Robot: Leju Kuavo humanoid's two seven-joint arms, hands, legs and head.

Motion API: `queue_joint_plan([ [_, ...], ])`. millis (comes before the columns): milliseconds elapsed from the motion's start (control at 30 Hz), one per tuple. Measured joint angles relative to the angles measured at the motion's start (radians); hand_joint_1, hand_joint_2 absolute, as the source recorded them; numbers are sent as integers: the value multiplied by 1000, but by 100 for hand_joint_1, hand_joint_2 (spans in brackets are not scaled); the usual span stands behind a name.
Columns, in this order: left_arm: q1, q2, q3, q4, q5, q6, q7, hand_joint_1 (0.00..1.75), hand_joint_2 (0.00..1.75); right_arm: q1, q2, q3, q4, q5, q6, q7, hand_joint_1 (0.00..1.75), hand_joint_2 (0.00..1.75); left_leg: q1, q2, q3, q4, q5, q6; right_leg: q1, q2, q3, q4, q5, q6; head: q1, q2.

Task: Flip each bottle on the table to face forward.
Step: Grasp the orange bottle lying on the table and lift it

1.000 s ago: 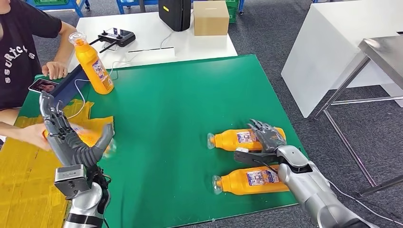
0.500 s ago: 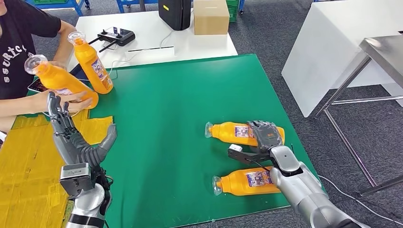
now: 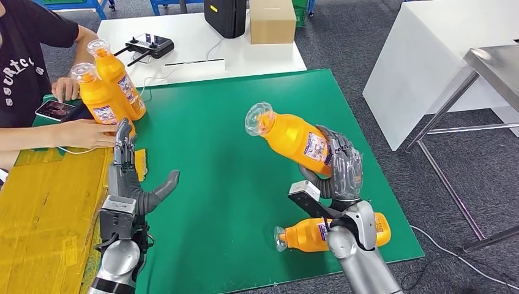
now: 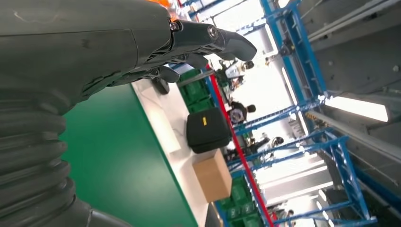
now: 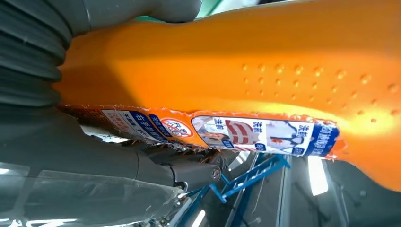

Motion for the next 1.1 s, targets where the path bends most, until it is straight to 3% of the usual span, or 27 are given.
queue_joint_plan([
  [200, -58, 41, -49, 62, 60, -247, 50, 0, 175, 21, 81, -22, -40, -359, 134, -139, 175, 175, 0, 0, 0, 0, 0, 0, 0, 0, 0, 0, 0, 0, 0, 0],
  [467, -133, 74, -113, 139, 85, -365, 60, 0, 175, 24, 167, -22, -14, -601, 310, -166, 175, 175, 1, 0, -1, 0, 0, -1, 1, 0, -1, 1, 0, 0, 0, 0],
  [700, -185, 78, -166, 180, 176, -467, 53, 0, 175, -37, 239, 26, 149, -674, 415, -160, 175, 175, 1, 0, -1, 0, 1, -1, 1, 0, -1, 1, 0, 0, 0, 0],
  [1100, -228, 80, -191, 216, 243, -508, 46, 0, 175, -105, 305, 207, 348, -589, 433, -146, 175, 175, 1, 0, -1, 0, 1, -1, 2, 0, -1, 1, 0, 0, 0, 0],
])
